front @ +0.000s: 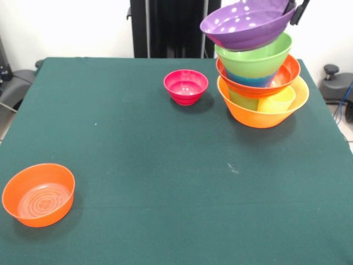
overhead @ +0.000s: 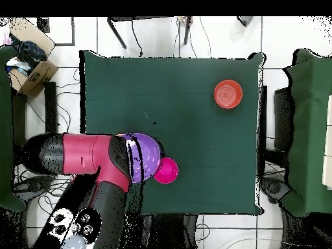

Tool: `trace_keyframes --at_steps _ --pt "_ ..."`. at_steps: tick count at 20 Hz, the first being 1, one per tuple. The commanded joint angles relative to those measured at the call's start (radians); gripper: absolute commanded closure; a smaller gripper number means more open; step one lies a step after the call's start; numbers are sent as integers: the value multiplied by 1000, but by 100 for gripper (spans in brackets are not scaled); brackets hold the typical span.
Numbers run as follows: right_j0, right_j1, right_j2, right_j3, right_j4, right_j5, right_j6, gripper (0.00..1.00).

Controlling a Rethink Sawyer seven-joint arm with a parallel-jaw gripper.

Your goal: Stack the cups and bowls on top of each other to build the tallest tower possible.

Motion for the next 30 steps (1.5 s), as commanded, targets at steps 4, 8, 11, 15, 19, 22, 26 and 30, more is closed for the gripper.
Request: trace_keyframes --at_steps 4,8,11,15,19,22,26,30 --pt "19 71 49 90 -8 -59 198 100" --pt "-2 53 67 112 7 -39 167 100" --pt "-14 45 86 123 22 -29 150 100" --pt "-22 44 99 121 29 -22 136 100" --pt "-26 41 114 131 33 -37 122 100" --pt "-27 40 121 129 35 -38 118 100" --pt "-29 35 135 129 41 -37 113 100" --pt "-29 32 144 131 50 -52 116 100"
